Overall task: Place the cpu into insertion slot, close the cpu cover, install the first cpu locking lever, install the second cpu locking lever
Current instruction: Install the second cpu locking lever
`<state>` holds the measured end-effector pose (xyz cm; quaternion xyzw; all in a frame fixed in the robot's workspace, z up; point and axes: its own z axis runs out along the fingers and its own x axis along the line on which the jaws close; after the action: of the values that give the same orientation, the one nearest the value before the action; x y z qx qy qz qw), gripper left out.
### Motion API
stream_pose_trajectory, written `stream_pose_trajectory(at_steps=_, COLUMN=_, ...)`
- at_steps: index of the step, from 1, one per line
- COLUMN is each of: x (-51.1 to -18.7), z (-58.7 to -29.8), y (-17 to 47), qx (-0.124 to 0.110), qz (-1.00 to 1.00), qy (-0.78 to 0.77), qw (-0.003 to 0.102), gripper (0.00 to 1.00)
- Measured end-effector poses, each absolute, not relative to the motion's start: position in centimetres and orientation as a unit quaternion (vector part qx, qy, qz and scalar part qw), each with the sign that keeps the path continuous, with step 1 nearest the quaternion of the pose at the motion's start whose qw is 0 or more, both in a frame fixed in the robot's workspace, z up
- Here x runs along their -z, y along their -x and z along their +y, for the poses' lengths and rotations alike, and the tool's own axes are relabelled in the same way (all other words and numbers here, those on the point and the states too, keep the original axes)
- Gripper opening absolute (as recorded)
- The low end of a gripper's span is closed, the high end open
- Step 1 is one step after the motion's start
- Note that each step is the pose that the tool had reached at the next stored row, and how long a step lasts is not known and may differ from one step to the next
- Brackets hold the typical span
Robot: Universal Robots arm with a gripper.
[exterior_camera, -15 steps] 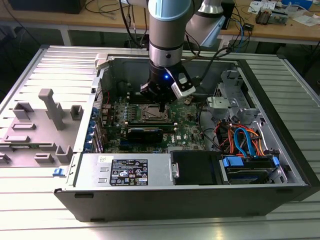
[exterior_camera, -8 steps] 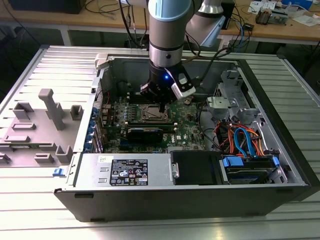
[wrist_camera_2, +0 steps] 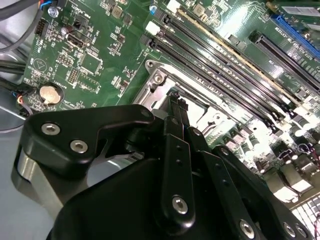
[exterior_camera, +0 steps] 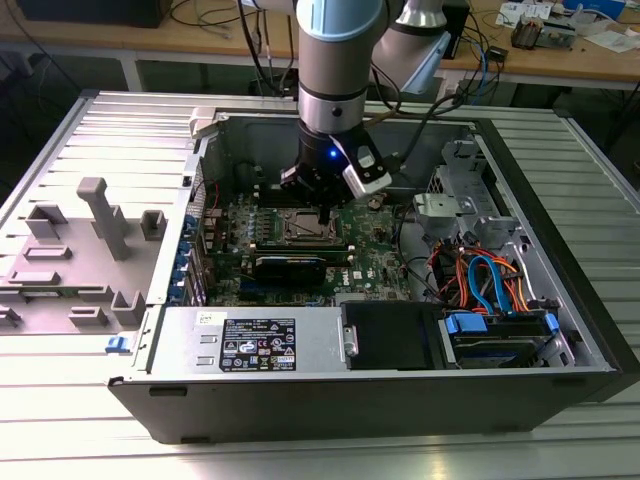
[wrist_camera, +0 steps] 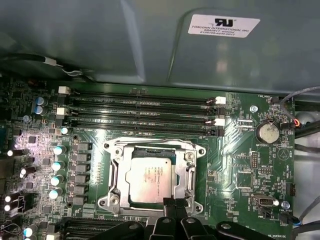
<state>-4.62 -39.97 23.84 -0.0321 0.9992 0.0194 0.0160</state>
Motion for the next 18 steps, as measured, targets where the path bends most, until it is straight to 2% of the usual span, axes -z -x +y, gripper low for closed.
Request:
stream_pose_trajectory(at_steps=8, x=-24.2, z=-41.2, y=4.7, qx=-0.023, qz=0.999, qy=0.032, qw=0.016, gripper=0.11)
stream_pose_trajectory(at_steps=15, x=-24.0, z=-42.7, y=4.8, qx=-0.042, qz=0.999, qy=0.032, qw=0.007, gripper=0.11)
stream_pose_trajectory(at_steps=18, x=-24.0, z=-42.9, y=5.1, qx=-0.044, qz=0.999, qy=0.031, qw=0.007, gripper=0.11)
